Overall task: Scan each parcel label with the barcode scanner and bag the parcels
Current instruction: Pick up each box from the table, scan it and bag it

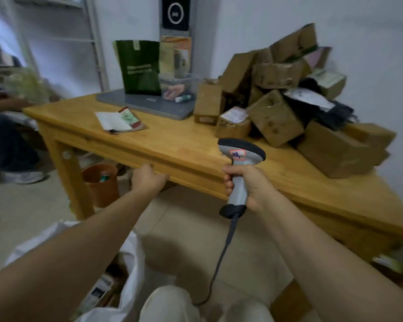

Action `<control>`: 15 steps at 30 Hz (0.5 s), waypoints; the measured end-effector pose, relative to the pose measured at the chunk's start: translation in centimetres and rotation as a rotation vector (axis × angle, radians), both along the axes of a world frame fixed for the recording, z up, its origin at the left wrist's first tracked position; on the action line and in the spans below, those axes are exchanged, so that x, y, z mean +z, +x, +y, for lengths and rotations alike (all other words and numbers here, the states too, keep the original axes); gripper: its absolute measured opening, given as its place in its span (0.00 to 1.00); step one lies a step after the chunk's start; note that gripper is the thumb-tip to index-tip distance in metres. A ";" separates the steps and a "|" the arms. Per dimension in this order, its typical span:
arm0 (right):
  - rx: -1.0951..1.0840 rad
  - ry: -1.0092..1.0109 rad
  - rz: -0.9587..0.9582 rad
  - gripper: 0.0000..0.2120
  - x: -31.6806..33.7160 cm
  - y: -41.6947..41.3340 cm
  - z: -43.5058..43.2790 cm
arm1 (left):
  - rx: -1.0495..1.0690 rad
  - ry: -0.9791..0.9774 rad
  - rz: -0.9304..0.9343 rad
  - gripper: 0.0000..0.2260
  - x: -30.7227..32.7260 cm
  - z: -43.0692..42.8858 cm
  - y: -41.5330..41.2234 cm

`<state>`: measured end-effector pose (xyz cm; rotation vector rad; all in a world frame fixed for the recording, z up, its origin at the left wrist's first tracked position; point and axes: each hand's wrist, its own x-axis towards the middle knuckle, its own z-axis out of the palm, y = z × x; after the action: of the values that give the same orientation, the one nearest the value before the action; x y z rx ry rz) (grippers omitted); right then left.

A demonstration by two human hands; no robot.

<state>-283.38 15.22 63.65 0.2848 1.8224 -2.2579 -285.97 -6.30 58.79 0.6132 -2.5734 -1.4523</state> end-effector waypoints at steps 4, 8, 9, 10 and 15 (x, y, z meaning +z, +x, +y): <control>-0.120 -0.215 0.042 0.11 2.3 -0.3 6.9 | -0.212 -0.062 0.123 0.28 4.6 9.4 -3.9; -0.286 -0.350 0.115 0.11 3.8 -0.3 13.1 | -0.406 -0.063 0.176 0.30 7.8 17.2 -6.0; -0.321 -0.375 0.125 0.10 4.0 -0.3 14.4 | -0.435 -0.068 0.183 0.28 8.4 18.8 -6.5; -0.348 -0.399 0.135 0.10 4.2 -0.4 15.5 | -0.468 -0.070 0.201 0.25 9.0 20.4 -7.0; -0.386 -0.430 0.170 0.09 5.7 -2.3 18.4 | -0.516 -0.146 0.273 0.23 11.6 25.4 -10.4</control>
<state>-285.64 33.65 69.36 0.4032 1.3862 -2.9469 -296.32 19.05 70.37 -0.2770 -2.6861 -1.3288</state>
